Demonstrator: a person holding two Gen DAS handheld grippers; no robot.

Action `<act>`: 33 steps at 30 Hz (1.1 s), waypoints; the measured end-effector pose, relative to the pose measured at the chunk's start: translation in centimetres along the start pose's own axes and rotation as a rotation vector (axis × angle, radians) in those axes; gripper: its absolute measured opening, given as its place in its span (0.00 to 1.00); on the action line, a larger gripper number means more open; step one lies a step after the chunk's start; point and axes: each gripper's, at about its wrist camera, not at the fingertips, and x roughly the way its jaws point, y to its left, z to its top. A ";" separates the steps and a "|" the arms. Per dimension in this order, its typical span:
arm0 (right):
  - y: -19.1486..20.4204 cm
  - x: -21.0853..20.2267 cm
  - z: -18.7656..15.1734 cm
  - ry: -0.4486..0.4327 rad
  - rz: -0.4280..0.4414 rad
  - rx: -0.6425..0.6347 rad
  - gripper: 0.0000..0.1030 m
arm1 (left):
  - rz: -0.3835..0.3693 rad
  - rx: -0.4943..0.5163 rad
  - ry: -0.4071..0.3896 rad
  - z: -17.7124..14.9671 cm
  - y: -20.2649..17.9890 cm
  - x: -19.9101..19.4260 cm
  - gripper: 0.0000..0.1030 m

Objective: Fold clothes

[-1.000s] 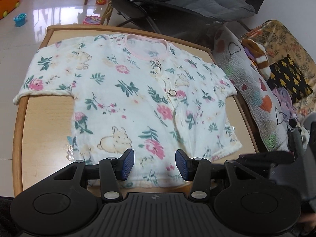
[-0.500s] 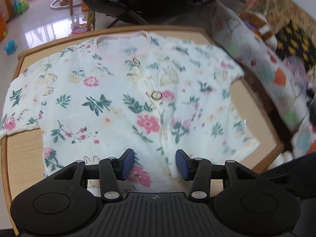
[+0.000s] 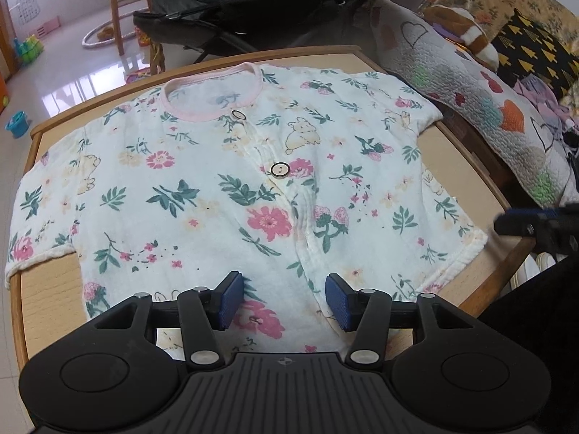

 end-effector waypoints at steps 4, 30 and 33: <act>0.6 1.8 0.3 0.023 -0.003 0.004 0.12 | -0.004 -0.005 0.000 0.0 0.2 -0.1 0.52; 1.9 1.7 -0.5 0.100 -0.062 -0.066 0.04 | -0.030 -0.015 -0.034 0.0 0.7 0.3 0.56; 2.7 1.0 0.3 0.095 -0.083 -0.117 0.06 | -0.028 -0.010 -0.041 -0.1 0.7 0.3 0.56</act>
